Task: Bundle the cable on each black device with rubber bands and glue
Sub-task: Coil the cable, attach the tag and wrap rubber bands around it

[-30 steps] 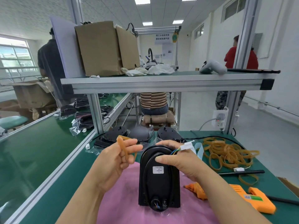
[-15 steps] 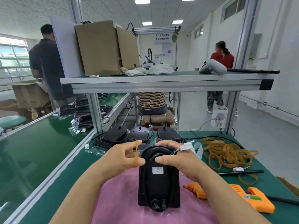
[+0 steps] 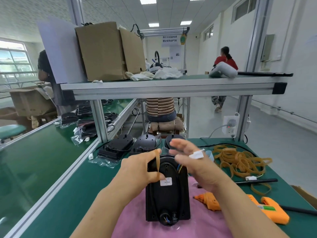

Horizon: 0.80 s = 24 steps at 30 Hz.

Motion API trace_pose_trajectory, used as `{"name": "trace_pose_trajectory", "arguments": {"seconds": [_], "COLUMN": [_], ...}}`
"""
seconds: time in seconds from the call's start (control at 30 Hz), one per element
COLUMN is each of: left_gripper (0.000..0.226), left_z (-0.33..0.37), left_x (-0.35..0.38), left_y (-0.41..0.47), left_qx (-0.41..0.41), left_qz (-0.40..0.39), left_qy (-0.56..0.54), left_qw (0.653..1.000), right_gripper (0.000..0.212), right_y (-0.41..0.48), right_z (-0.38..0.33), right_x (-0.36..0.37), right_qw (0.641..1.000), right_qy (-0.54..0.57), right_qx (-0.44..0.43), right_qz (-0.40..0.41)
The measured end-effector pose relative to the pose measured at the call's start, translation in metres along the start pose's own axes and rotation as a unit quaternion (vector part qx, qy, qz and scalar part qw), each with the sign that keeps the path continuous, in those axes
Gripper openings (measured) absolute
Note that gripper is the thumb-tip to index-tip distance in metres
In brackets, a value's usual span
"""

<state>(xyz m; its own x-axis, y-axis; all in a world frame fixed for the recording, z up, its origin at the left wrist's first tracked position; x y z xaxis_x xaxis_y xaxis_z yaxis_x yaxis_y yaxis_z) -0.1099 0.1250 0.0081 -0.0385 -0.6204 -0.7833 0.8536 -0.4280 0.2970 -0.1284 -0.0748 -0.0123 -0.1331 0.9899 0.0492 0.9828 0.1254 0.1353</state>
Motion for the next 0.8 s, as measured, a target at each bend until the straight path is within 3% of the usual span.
{"name": "trace_pose_trajectory", "arguments": {"seconds": [0.1,0.13,0.2,0.27,0.37,0.43,0.5,0.57,0.8], "left_gripper": [0.075,0.076,0.079,0.078,0.061,0.050,0.049,0.054,0.079], "left_z": [-0.001,-0.001,-0.002,-0.001,0.001,0.002,0.002,0.001,-0.006], "left_x": [0.002,0.002,0.002,0.000,-0.001,-0.001,-0.001,0.000,0.000], "left_y": [0.000,0.000,0.001,0.002,0.000,-0.002,-0.005,-0.006,-0.007], "left_qx": [-0.004,-0.006,-0.009,-0.007,0.017,0.025,0.029,0.037,0.063], "left_qz": [-0.009,-0.016,-0.031,-0.045,-0.045,-0.039,-0.034,-0.033,-0.026], "left_qy": [-0.010,-0.012,-0.025,-0.037,-0.045,-0.060,-0.076,-0.082,-0.077], "left_qw": [1.000,1.000,0.999,0.998,0.998,0.997,0.996,0.995,0.995], "right_gripper": [0.022,0.015,0.004,0.006,0.017,0.033,0.041,0.041,0.021], "right_y": [-0.006,-0.008,-0.011,-0.011,0.000,0.008,0.016,0.018,0.015], "right_z": [-0.020,-0.030,-0.049,-0.064,-0.068,-0.063,-0.060,-0.057,-0.061], "right_x": [-0.018,-0.021,-0.018,0.005,0.048,0.065,0.069,0.071,0.070], "right_qw": [0.982,0.972,0.954,0.918,0.811,0.757,0.732,0.730,0.776], "right_qy": [0.115,0.095,-0.050,-0.268,-0.559,-0.645,-0.677,-0.678,-0.624], "right_qx": [-0.057,-0.083,-0.131,-0.169,-0.131,-0.081,-0.051,-0.043,0.007], "right_qz": [0.140,0.196,0.267,0.237,0.114,0.064,0.064,0.074,0.090]}}
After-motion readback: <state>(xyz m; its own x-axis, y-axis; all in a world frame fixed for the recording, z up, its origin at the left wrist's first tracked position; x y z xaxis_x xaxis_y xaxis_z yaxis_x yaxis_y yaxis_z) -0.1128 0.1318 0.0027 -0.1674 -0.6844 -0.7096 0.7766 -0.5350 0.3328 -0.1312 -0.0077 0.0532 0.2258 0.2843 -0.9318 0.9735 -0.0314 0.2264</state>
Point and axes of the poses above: each hand's wrist, its own y-axis towards the middle knuckle, its own x-axis out of the palm, z = x × y, the point moved 1 cm from there along y, towards the middle knuckle, and after that the axes turned 5 degrees about x, right-handed, at the moved point
